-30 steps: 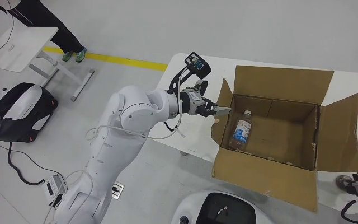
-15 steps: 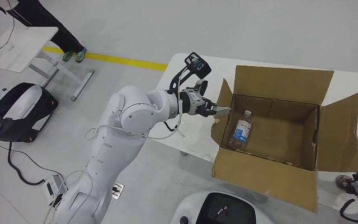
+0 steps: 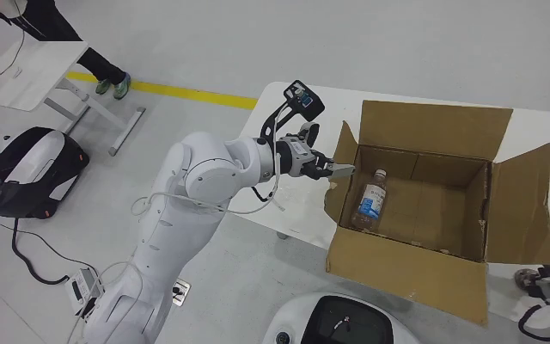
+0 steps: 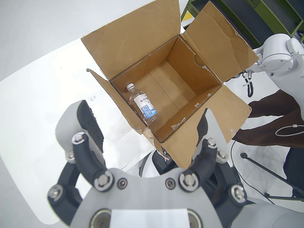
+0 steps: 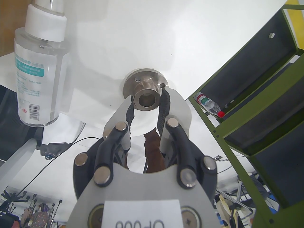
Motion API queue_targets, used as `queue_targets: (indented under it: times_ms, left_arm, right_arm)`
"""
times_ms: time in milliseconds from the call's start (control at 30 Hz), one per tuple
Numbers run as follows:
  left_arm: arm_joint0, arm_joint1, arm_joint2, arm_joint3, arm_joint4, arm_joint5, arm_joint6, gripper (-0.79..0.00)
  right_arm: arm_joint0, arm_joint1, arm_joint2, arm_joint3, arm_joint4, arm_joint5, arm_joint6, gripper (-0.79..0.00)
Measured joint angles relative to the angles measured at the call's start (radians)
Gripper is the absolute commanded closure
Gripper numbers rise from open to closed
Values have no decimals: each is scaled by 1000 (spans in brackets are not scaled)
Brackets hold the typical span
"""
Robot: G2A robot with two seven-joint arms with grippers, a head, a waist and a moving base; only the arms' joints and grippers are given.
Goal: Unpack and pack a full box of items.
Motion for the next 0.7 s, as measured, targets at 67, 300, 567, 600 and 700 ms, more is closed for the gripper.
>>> queue_targets:
  times_ms: [67, 300, 567, 600, 700]
  left_arm:
    - [0, 0, 0, 0, 0, 0, 0, -785]
    - [0, 0, 0, 0, 0, 0, 0, -785]
    - [0, 0, 0, 0, 0, 0, 0, -785]
    - [0, 0, 0, 0, 0, 0, 0, -785]
    - [0, 0, 0, 0, 0, 0, 0, -785]
  right_arm:
    - [3, 0, -4, 4, 0, -1, 0, -209]
    - [10, 0, -11, 12, 1, 2, -2, 0]
    - [0, 6, 39, -40, 23, 23, -4, 0]
    - [-5, 8, 55, -55, 30, 26, -4, 0]
    - [-30, 15, 126, -124, 64, 37, -4, 0]
